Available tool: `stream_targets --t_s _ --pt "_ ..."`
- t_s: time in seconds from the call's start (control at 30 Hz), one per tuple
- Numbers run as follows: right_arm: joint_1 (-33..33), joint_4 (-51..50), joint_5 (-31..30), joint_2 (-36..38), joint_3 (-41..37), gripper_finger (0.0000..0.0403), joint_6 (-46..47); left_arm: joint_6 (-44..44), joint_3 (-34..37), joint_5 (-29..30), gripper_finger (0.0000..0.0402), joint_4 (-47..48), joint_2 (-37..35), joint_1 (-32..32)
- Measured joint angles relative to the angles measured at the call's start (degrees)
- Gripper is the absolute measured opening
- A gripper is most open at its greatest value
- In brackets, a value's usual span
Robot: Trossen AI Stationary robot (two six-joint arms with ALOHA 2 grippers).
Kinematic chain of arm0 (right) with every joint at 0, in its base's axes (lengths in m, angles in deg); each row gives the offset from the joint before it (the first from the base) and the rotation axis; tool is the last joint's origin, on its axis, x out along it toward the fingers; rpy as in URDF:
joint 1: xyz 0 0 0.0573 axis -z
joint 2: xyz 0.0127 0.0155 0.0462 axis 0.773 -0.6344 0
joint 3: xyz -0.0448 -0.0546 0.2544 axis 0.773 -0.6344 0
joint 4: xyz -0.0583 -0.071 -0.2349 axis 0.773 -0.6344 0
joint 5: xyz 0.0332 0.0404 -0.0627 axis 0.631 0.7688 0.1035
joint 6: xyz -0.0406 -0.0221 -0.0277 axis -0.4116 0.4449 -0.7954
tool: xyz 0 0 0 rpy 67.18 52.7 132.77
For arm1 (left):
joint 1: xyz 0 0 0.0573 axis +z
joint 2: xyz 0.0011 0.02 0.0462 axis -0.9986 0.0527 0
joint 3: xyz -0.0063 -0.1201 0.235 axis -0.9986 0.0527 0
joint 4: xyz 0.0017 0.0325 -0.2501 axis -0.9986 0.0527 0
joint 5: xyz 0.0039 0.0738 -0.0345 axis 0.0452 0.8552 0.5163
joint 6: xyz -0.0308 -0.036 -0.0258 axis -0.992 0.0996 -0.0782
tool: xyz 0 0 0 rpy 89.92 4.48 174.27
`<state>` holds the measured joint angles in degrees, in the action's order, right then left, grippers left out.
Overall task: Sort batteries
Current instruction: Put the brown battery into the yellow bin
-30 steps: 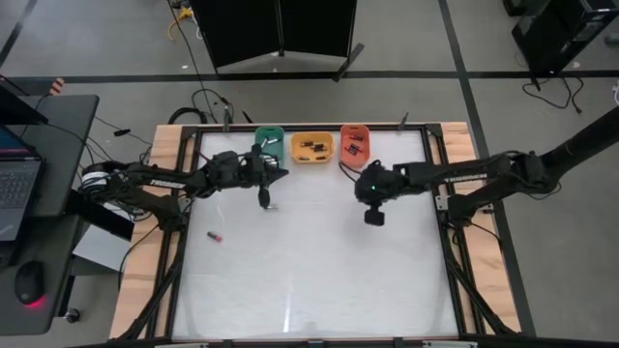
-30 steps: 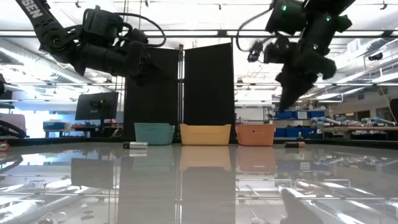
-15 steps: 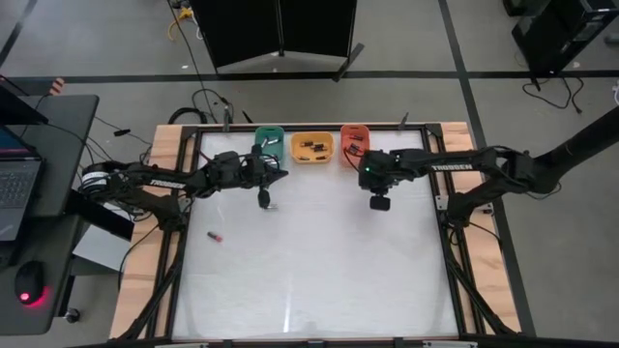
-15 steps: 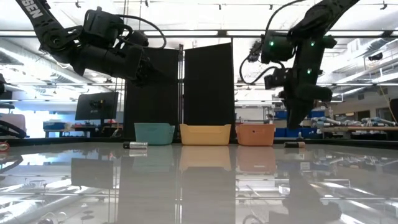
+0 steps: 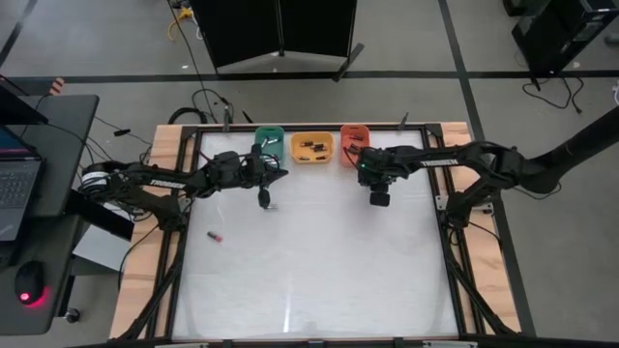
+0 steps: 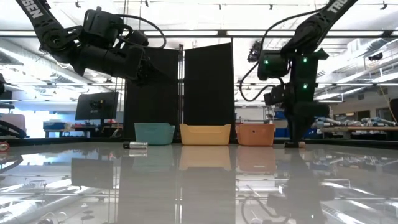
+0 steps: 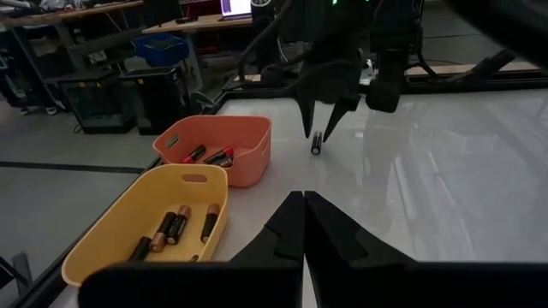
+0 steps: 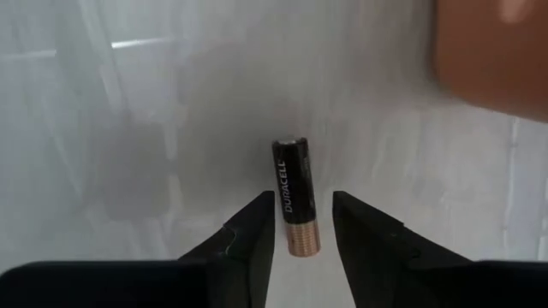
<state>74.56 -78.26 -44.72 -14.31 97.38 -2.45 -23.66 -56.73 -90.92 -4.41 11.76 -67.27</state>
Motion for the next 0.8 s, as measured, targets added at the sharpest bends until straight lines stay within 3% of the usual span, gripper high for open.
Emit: stream_targets --t_s 0.27,0.53,0.8 --pt "0.7 0.6 0.2 -2.1 0.0 0.0112 -1.2 0.0 0.0 0.0 0.0012 0.2 0.0 0.0" --pt "1.1 1.7 1.7 -2.7 0.3 0.0053 -1.7 0.0 0.8 0.0 0.0012 -0.5 0.0 0.0" --pt "1.4 1.8 2.9 -2.9 0.2 0.0065 -1.2 -0.2 4.6 0.0 0.0012 -5.6 0.0 0.0"
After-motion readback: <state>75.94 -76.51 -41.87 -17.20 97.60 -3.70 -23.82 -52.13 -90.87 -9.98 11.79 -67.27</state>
